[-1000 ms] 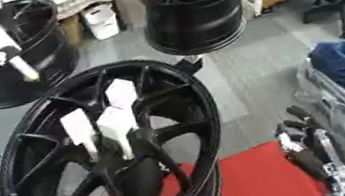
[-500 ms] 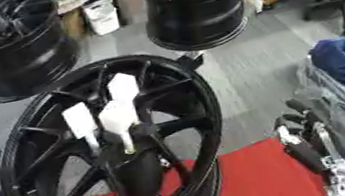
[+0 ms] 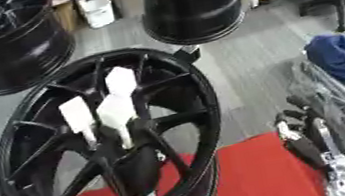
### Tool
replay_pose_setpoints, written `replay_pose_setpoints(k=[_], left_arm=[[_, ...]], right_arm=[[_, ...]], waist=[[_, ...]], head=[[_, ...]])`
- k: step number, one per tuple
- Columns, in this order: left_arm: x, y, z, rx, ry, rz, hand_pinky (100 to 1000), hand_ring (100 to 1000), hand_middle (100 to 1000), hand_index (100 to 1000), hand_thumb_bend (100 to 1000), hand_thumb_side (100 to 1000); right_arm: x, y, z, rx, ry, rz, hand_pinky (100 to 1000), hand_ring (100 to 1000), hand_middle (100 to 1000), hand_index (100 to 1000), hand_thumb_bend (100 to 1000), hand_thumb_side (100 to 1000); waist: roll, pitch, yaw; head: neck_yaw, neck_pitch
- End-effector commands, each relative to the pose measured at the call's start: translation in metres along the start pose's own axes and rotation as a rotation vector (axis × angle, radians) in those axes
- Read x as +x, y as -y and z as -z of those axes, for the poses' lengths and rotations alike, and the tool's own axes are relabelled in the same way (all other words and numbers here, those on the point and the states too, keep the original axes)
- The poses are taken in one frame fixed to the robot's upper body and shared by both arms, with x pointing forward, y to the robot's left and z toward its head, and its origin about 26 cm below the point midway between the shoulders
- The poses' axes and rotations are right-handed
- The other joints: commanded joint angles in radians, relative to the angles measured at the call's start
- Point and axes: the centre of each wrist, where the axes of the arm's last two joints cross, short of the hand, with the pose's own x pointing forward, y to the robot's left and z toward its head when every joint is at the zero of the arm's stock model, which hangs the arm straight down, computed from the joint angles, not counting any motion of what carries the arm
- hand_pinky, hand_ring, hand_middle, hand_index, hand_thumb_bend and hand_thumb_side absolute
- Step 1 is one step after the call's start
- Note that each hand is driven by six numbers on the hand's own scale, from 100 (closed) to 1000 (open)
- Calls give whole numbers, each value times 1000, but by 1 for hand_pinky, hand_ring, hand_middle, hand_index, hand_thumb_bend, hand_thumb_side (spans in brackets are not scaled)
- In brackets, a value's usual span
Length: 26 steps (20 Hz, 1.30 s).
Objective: Pull the pin out of the wheel hub.
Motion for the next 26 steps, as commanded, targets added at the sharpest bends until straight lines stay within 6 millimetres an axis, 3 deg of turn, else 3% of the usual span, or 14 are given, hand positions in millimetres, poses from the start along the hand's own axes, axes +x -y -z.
replay_pose_setpoints(k=[1, 4, 8, 14, 19, 26], left_arm=[[8, -26, -10, 173, 107, -121, 722, 692, 788, 838, 497, 660], [28, -20, -29, 298, 260, -329, 689, 656, 760, 815, 430, 711], [58, -2, -66, 375, 407, -573, 673, 645, 747, 798, 411, 706], [84, 41, -108, 418, 389, -838, 657, 631, 731, 782, 397, 732], [95, 70, -115, 396, 303, -977, 644, 613, 712, 777, 391, 764], [102, 75, -113, 381, 287, -1011, 636, 597, 693, 768, 381, 767]], right_arm=[[6, 3, 5, -11, 25, -1, 756, 870, 1000, 909, 100, 442], [6, 3, 5, -14, 28, 2, 756, 870, 1000, 909, 100, 443], [8, 3, 7, -21, 34, 6, 756, 870, 1000, 910, 100, 441], [9, 3, 7, -26, 39, 11, 757, 871, 1000, 910, 100, 441], [8, 1, 7, -27, 36, 18, 757, 871, 1000, 911, 100, 438], [8, 0, 6, -23, 35, 20, 757, 870, 1000, 910, 100, 435]], waist=[[2, -7, 4], [-1, -3, 11], [-7, 5, 23], [-20, 12, 43], [-25, 13, 54], [-26, 14, 52]], head=[[1, 3], [-4, 3], [-2, 4], [6, 13], [26, 32], [29, 42]])
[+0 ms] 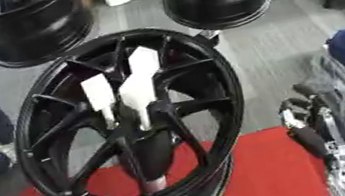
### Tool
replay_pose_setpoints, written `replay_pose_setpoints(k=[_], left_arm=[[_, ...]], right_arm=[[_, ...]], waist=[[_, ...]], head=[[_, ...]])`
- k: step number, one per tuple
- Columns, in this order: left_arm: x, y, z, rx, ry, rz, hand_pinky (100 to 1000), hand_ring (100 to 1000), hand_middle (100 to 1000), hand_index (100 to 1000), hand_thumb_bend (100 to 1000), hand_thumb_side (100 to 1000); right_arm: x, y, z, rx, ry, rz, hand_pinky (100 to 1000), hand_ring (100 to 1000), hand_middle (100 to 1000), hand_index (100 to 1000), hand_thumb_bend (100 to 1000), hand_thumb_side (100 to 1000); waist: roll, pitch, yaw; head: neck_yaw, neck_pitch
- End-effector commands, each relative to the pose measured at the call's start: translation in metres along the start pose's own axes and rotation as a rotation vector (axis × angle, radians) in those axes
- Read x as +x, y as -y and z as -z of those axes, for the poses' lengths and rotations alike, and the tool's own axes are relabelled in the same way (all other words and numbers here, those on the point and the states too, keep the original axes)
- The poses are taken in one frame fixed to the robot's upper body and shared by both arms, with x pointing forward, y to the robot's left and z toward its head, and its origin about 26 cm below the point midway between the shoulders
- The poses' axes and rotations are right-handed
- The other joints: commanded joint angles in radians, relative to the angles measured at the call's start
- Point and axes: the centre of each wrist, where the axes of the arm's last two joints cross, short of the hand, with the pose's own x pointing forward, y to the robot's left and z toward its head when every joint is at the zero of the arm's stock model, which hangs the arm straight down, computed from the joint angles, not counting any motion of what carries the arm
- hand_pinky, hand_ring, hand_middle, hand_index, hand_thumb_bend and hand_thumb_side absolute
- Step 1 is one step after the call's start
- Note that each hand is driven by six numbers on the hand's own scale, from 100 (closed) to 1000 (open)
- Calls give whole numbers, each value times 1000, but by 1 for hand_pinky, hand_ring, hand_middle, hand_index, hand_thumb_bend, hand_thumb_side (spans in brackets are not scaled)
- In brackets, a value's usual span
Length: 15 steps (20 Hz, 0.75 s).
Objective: Pull the pin out of the wheel hub.
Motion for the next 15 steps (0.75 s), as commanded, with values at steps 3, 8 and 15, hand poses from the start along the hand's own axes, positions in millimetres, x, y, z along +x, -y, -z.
replay_pose_setpoints(k=[3, 8, 15], left_arm=[[9, 1, 3, -10, 25, 1, 635, 594, 691, 768, 377, 769], [10, 3, 3, -18, 31, -2, 634, 591, 685, 768, 374, 770], [11, 4, 3, -33, 32, -16, 633, 587, 679, 768, 374, 775]], right_arm=[[7, 3, 4, -6, 28, 0, 757, 870, 1000, 910, 100, 435], [7, 3, 5, -4, 33, 1, 757, 870, 1000, 910, 100, 439], [7, 3, 5, -2, 36, 3, 758, 870, 1000, 908, 100, 439]], waist=[[1, -5, -5], [3, -6, -8], [4, -6, -10]], head=[[-4, 6], [-6, 5], [-13, -2]])
